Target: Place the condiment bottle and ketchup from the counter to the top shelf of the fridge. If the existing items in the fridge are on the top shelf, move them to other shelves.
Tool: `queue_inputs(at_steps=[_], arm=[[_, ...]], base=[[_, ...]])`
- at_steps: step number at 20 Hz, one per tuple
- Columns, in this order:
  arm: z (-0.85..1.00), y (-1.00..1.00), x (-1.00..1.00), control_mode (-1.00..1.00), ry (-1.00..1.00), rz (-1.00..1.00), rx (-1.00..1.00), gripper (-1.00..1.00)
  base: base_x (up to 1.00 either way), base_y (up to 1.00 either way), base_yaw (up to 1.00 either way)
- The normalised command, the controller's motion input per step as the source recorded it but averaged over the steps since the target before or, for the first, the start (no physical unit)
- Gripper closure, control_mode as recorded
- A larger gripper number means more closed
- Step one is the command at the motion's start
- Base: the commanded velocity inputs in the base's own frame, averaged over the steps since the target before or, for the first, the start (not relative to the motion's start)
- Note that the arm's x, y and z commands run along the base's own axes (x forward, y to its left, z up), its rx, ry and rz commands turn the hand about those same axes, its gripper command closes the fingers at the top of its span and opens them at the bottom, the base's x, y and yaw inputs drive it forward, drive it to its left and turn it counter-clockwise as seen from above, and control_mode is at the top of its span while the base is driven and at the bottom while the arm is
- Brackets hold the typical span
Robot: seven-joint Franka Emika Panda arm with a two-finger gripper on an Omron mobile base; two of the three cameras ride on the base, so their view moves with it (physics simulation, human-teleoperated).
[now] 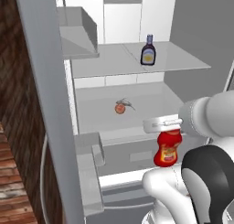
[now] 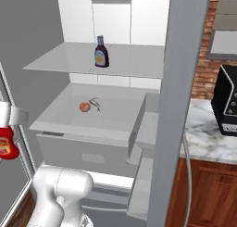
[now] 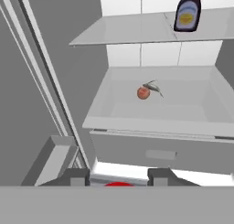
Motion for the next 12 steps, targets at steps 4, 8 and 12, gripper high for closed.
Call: queue_inputs(at_steps=[4,8,12], arm=[[0.0,0.0,0.0,1.0,0.0,0.0,0.0,1.0],[0.12,0.02,0.09,-1.0,0.0,-0.01,0.0,1.0],[0.77,0.0,0.22,-1.0,-0.09,-0.01,0.0,1.0]], base=[[0.5,0.19,0.0],[0.31,0.09,-0.01],[0.0,0.0,0.0]])
